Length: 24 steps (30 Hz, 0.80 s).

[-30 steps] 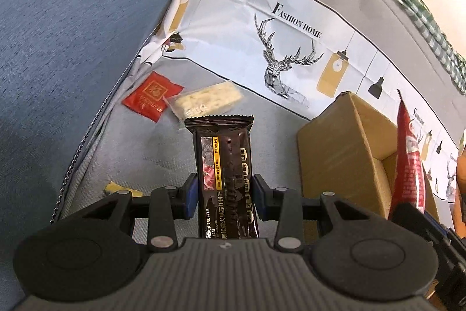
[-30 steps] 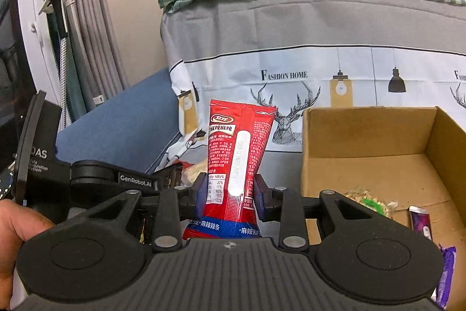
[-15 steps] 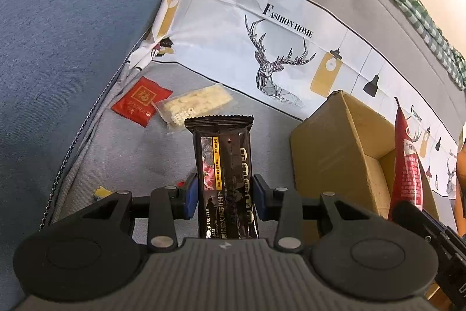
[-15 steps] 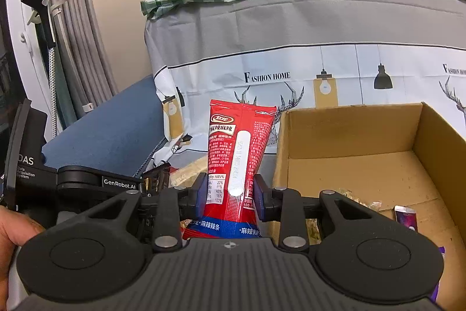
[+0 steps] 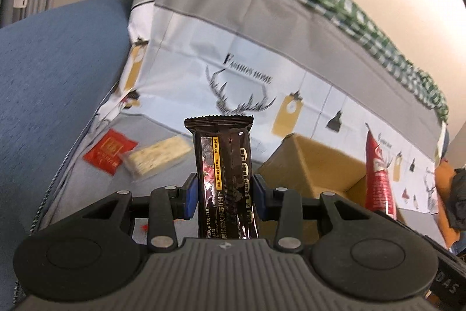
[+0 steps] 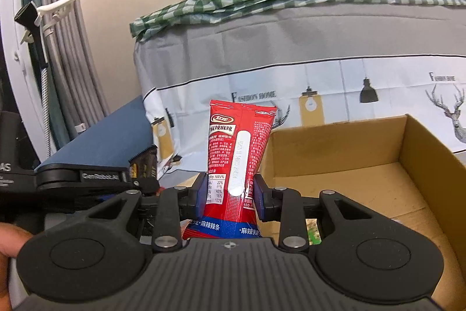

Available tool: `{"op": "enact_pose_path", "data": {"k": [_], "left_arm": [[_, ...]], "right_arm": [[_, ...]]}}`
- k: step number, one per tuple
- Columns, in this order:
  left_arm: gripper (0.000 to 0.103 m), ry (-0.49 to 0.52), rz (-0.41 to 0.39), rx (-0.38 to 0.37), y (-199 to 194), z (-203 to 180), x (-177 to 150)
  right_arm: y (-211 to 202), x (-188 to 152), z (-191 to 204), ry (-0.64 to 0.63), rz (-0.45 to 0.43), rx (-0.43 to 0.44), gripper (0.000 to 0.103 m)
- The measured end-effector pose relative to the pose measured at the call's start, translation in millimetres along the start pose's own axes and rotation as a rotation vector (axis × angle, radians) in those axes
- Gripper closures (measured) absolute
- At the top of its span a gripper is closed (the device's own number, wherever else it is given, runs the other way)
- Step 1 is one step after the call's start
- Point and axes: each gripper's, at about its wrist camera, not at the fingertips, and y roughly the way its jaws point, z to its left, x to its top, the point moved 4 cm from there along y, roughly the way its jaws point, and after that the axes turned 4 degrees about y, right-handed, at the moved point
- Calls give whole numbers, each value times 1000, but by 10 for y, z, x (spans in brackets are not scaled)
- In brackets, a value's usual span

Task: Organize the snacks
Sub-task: 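Hold both snacks over the box and open both tools to drop them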

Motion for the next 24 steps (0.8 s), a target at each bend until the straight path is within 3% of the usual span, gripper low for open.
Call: {"op": "enact_pose_path", "data": {"k": [10,24], "left_arm": [[60,45,-36,-80,-54,-465,-31],[60,153,-82,-262,82,-1265,-143]], "right_arm": [[-141,186,-357,43,-72,-80,69],[-339,329,-1011,63,-123,-240,69]]}}
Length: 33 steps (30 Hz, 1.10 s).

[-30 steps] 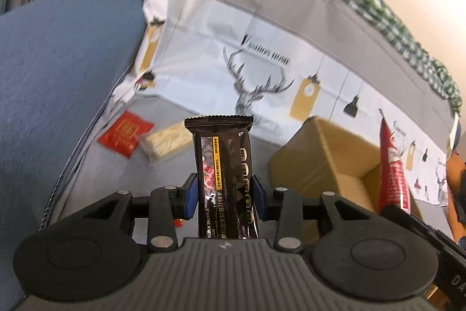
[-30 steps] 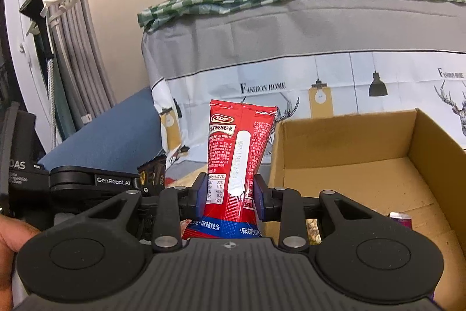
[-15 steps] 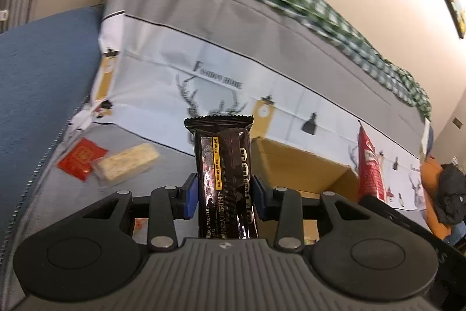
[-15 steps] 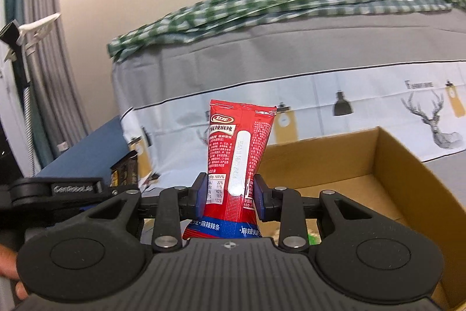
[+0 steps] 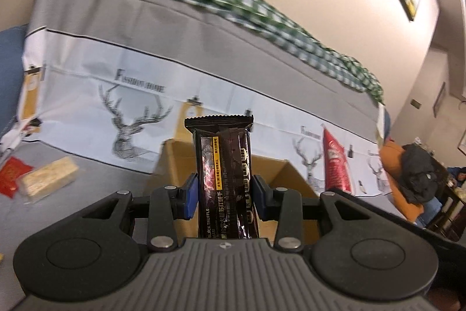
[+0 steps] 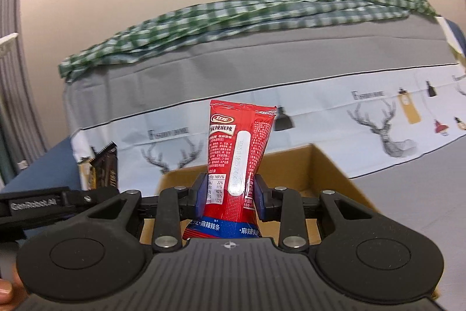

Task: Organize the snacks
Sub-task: 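Hold both snacks over the box and open both tools to drop them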

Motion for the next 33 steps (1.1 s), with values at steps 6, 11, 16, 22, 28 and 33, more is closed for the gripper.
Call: {"op": "enact_pose_path", "data": {"k": [6,11,16,22,28,33], "left_arm": [[60,29,13,-57,151,-265,-78],[60,47,36,-89,255,-416,-154],[60,55,49,-101,293,-448,-189],[60,42,54,-101,306,-427,-193],[60,50,56,-108,317,-451,-190],[60,50,56,-114,324,-449,-185]], "right_arm": [[6,-4,-228,10,10,-59,69],[35,-15,-298,13,18,-80,69],[49,-35,-313,11,24,-85,69],[53,-42,-310,11,29,-84,69],[55,-44,-302,8,29,-83,69],[49,-41,-312,8,26,-86,69]]}}
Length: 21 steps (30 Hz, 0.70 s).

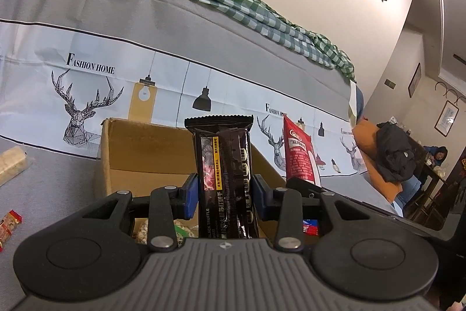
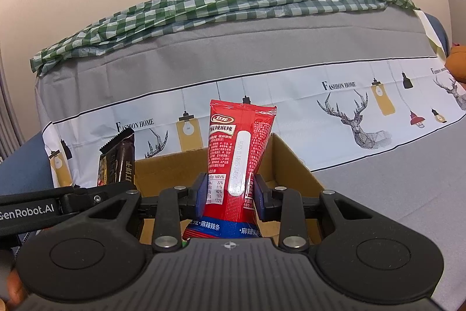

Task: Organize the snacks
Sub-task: 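Hold both snacks over the box and open both tools to drop them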

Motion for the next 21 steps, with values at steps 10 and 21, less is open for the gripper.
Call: {"op": "enact_pose_path", "data": {"k": [10,21], "left_arm": [[60,0,1,-8,-1,6,-4],[60,-3,-4,-10,-14,-12,7]], "right_arm": [[2,-14,16,-10,0,1,69],[4,-18,18,-19,1,2,69]]}}
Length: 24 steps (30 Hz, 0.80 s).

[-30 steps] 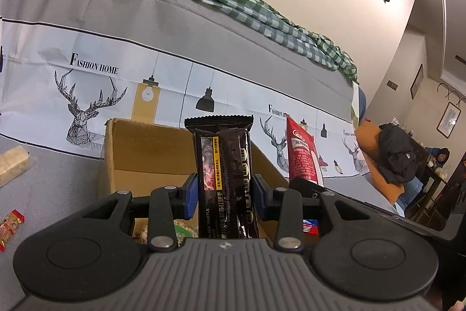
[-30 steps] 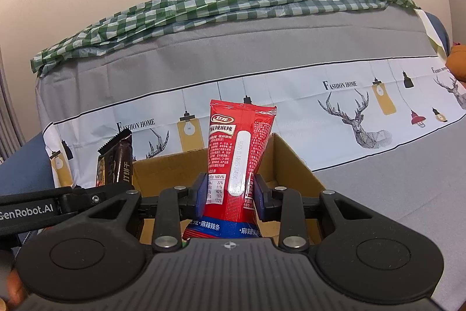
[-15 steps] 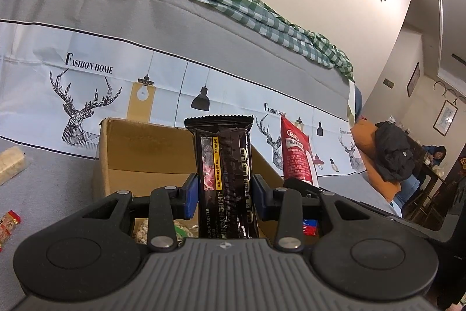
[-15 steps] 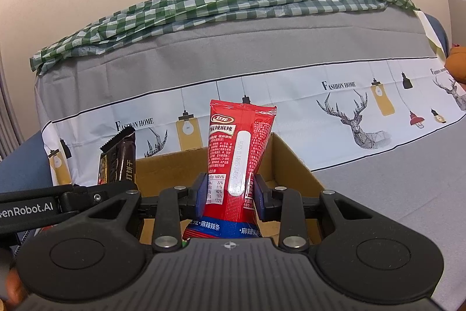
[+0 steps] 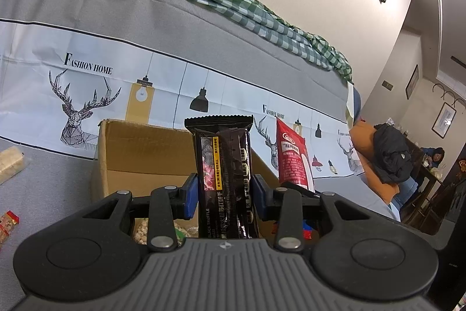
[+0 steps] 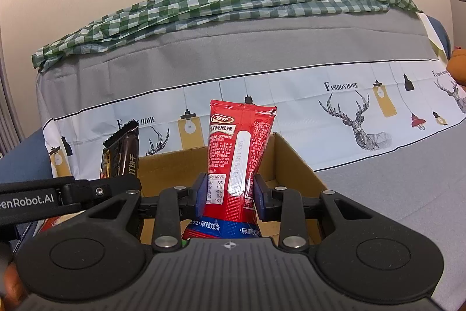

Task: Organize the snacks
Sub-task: 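Hold both snacks over the box and open both tools to drop them, then move both tools back to the remaining snacks on the sofa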

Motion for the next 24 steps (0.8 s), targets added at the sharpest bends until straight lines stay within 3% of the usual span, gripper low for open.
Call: {"op": "enact_pose_path", "data": {"k": [7,8,9,10,24], "left_arm": [[60,-9,14,-19,8,-8,-10],[57,-12,27,-27,22,-12,-18],[47,-12,32,-23,41,-13,-21],[41,-7,26,-14,37,-16,-26],[43,-54,28,20,-63,194,9]], "right_arm": [[18,-3,6,-1,9,3,65],[29,-3,-1,2,15,4,64],[41,-9,-5,5,21,-5,60],[52,-10,-10,7,27,-10,51],[79,-33,111,7,28,-10,48]]}}
